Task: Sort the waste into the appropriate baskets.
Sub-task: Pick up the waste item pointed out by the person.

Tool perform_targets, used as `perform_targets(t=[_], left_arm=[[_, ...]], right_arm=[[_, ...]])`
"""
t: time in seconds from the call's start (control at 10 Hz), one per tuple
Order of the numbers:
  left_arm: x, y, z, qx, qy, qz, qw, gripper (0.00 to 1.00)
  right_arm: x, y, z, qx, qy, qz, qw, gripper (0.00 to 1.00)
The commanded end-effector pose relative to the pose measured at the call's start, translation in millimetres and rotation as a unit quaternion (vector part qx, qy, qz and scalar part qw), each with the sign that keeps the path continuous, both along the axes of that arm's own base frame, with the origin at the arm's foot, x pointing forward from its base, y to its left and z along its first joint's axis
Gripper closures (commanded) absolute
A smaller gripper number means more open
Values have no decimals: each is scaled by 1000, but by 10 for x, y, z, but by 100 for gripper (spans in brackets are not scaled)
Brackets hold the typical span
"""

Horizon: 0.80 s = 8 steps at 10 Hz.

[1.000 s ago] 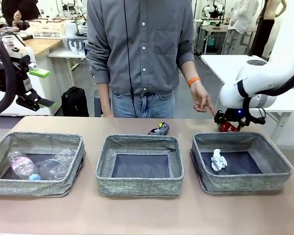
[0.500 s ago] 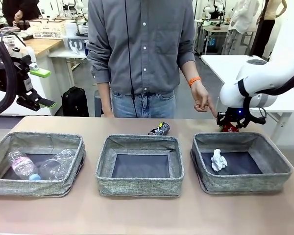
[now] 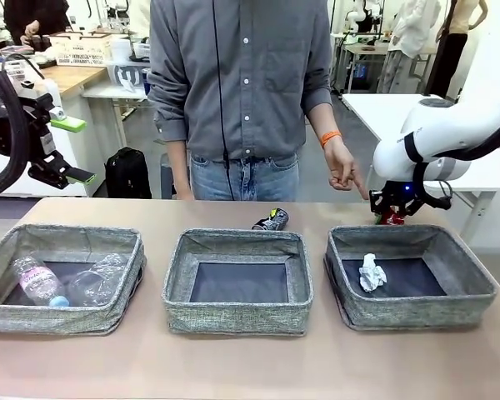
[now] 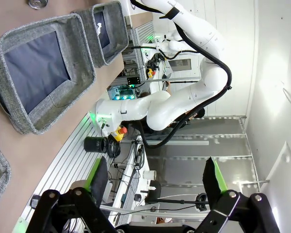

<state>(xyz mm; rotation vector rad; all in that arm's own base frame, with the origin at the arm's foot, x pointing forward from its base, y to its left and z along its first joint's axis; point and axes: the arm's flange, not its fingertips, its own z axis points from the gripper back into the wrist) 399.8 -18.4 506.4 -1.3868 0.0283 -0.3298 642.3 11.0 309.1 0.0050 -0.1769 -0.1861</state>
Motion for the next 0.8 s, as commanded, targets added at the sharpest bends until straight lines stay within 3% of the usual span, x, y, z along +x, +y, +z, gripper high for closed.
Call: perform_targets(t=[0.0,0.3,0.4,0.6,0.7], left_arm=[[-14,-3,15,4,1,-1,1000,0],[-14,-3,15,4,1,-1,1000,0],[-14,-3,15,4,1,-1,1000,0],[-14,-3,15,4,1,-1,1000,0],[-14,-3,15,4,1,-1,1000,0]], right_arm=[[-48,-3,26,-9,4,14,1000,62],[-59,-38,149,-13,-2,15,1000,62],[-57,-60,308,-14,0,31,999,62],[-28,-71,979,-25,-11,57,998,62],[-116,33,1465,-34,7,44,998,62]])
